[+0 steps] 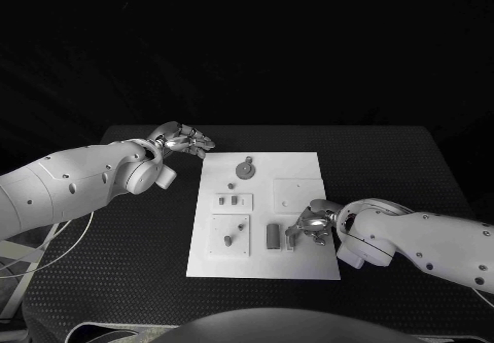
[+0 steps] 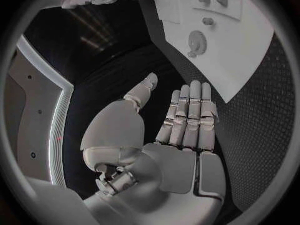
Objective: Assemble the parts on the task board
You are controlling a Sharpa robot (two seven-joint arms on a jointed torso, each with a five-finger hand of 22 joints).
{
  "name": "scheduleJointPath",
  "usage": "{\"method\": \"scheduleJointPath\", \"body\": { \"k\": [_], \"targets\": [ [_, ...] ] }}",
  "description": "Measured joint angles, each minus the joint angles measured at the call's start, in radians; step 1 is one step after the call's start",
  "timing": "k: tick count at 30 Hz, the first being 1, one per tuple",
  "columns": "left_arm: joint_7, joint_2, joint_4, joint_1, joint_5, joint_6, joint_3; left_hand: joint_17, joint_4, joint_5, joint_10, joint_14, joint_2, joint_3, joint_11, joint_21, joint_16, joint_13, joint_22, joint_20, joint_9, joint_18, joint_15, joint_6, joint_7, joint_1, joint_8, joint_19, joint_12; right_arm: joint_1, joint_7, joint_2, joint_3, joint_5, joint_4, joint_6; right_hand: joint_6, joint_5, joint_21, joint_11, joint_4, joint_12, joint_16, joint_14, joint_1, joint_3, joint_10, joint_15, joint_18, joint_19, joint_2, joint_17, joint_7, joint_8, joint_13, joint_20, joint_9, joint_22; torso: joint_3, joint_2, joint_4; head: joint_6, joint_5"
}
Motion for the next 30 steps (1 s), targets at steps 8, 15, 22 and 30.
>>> {"method": "scheduleJointPath", "body": {
  "k": [8,15,22,30],
  "targets": [
    [-0.001,-0.001,0.002,0.000,0.000,0.001,0.000,0.001,0.000,0.000,0.000,0.000,0.000,0.000,0.000,0.000,0.000,0.000,0.000,0.000,-0.001,0.000,0.000,0.000,0.000,0.000,0.000,0.000,0.000,-0.002,-0.005,0.002,-0.001,-0.002,-0.001,0.012,0.000,0.000,0.000,0.000,0.000,0.000,0.000,0.000,0.000,0.000,0.000,0.000,0.000,0.000,0.000,0.000,0.000,-0.003,0.000,0.000,0.004,0.000,-0.0005,0.000,0.0000,-0.001,0.002],
    [-0.002,-0.002,0.002,0.000,0.000,0.002,0.000,0.001,0.000,0.000,0.000,0.000,0.000,0.000,0.000,0.000,0.000,0.000,0.000,0.000,-0.001,0.000,0.000,0.000,0.000,0.000,0.000,0.000,0.000,-0.003,-0.009,0.004,0.000,-0.003,-0.001,0.021,0.000,0.000,0.000,0.000,0.003,0.000,0.000,-0.001,0.000,0.003,0.000,0.001,0.000,0.000,0.000,-0.002,0.001,-0.003,0.000,0.000,0.008,0.000,-0.0003,0.000,-0.0001,-0.002,0.002],
    [-0.002,-0.002,0.002,0.000,0.000,0.003,0.000,0.002,0.000,0.000,0.000,0.000,0.000,0.000,0.000,0.000,0.000,0.000,0.000,0.000,-0.001,0.000,0.000,0.000,0.000,0.000,0.000,0.000,0.000,-0.004,-0.010,0.005,0.001,-0.004,-0.002,0.021,-0.001,0.000,0.000,0.000,0.003,0.000,0.000,-0.001,0.000,0.003,0.000,0.002,0.000,0.000,0.000,-0.003,0.001,-0.003,0.000,0.000,0.005,0.000,0.0005,0.000,-0.0002,-0.004,0.003],
    [-0.002,-0.002,0.002,0.000,0.000,0.003,0.000,0.002,0.000,0.000,0.000,0.000,0.000,0.000,0.000,0.000,0.000,0.000,0.000,0.000,-0.001,0.000,0.000,0.000,0.000,0.000,0.000,0.000,0.000,-0.005,-0.009,0.006,0.001,-0.008,-0.002,0.018,-0.001,0.000,0.000,0.000,0.003,0.000,0.000,-0.002,0.000,0.003,0.000,0.002,0.000,0.000,0.000,-0.004,0.002,-0.002,-0.001,0.000,0.006,0.000,0.0005,0.000,-0.0003,-0.004,0.004]
  ]
}}
